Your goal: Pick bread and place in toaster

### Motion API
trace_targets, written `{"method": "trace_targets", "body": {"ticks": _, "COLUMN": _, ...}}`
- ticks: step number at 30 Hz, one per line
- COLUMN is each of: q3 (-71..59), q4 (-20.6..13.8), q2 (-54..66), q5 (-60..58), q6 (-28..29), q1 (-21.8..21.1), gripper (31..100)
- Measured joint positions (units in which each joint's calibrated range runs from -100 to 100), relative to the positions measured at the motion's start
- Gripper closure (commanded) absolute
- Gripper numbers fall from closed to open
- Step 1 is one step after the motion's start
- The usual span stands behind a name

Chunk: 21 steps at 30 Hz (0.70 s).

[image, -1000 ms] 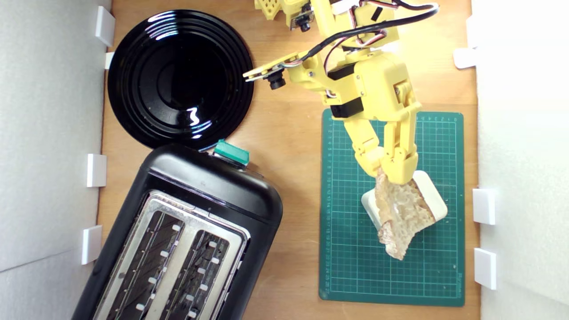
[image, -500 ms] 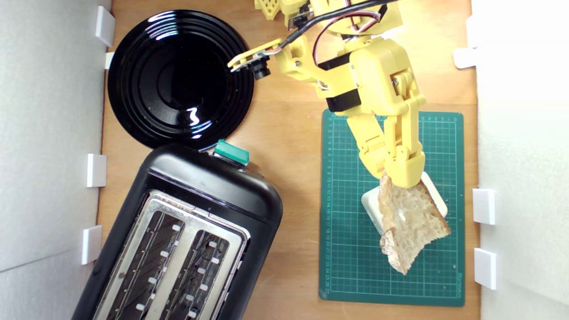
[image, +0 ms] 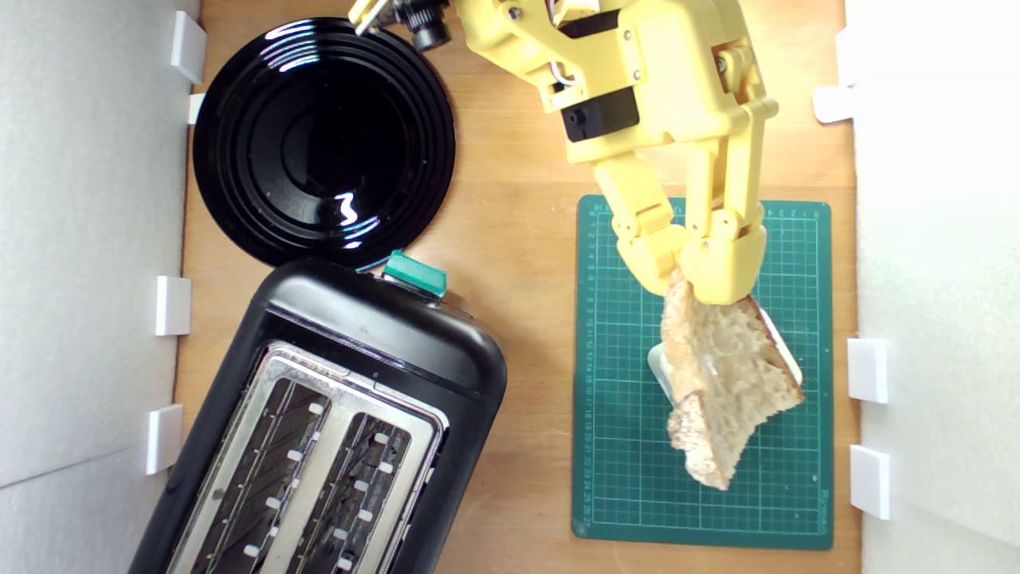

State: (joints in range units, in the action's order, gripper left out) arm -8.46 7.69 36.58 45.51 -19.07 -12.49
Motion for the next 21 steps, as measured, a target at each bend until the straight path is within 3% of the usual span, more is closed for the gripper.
{"method": "trace_targets", "body": {"ticks": 8, "q3": 1.76, "q4": -0.09, "q2": 0.08, "q5": 1.19, "q6": -6.88, "q1": 5.77, "gripper": 74.8}}
{"method": "trace_targets", "body": {"ticks": 11, "q3": 1.76, "q4": -2.75, "q2": 0.59, "q5": 1.19, "q6": -8.28, "q1": 8.33, "gripper": 74.8}}
{"method": "trace_targets", "body": {"ticks": 17, "q3": 3.88, "q4": -9.68, "q2": 0.67, "q5": 2.37, "q6": -10.71, "q1": 8.42, "gripper": 74.8}}
{"method": "trace_targets", "body": {"ticks": 21, "q3": 8.23, "q4": -10.40, "q2": 0.67, "q5": 6.61, "q6": -13.09, "q1": 12.27, "gripper": 74.8}}
